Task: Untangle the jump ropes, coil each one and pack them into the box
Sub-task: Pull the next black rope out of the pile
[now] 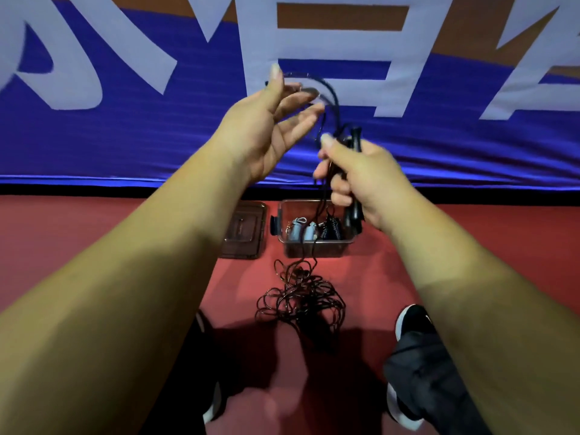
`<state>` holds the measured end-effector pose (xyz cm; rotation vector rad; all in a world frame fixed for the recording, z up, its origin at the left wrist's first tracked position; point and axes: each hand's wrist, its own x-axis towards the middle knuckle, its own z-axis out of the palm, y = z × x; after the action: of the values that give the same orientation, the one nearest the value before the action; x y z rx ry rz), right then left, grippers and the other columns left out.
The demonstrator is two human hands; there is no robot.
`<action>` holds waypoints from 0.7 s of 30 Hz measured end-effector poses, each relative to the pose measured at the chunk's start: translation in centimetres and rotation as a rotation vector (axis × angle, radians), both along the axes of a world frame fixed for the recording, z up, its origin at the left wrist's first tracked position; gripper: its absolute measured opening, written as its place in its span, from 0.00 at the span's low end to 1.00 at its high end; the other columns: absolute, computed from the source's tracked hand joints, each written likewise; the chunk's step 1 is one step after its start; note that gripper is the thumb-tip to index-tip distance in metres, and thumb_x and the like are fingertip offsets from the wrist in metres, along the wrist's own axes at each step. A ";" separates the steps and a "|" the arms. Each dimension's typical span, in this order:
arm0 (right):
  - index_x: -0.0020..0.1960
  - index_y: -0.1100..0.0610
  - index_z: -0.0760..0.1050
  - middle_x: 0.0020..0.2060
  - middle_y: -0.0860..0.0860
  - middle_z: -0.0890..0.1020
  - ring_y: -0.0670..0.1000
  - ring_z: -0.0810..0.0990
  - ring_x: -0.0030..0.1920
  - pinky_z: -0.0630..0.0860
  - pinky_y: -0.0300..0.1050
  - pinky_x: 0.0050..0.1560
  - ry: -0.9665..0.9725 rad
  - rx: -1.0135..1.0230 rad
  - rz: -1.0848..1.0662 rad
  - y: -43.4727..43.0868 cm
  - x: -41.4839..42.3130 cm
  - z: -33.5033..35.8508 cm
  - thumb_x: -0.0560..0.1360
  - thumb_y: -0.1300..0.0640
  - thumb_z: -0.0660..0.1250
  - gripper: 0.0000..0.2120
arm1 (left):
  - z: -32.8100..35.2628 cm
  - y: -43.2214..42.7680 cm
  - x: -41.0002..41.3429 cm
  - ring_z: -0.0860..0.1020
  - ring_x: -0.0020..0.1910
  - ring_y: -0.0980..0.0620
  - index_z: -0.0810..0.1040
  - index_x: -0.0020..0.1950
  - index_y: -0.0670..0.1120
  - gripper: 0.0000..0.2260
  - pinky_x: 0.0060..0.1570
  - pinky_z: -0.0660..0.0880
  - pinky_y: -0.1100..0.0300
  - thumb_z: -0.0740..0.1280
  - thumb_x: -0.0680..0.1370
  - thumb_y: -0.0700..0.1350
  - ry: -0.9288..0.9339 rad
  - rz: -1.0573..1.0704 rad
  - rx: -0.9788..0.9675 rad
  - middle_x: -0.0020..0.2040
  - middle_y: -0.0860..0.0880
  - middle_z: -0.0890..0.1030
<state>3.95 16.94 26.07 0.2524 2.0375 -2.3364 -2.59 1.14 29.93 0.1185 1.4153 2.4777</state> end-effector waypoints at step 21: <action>0.59 0.56 0.81 0.50 0.54 0.89 0.46 0.63 0.25 0.63 0.40 0.25 0.032 -0.258 -0.381 3.9 -1.5 2.5 0.82 0.29 0.60 0.31 | -1.6 1.5 1.3 0.80 0.40 0.48 0.78 0.52 0.39 0.07 0.53 0.84 0.52 0.62 0.86 0.40 0.148 -0.002 -0.311 0.38 0.45 0.79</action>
<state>2.49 20.85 28.59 0.6453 1.8021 -2.8045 -1.26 2.61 28.36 0.2416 1.8400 2.2522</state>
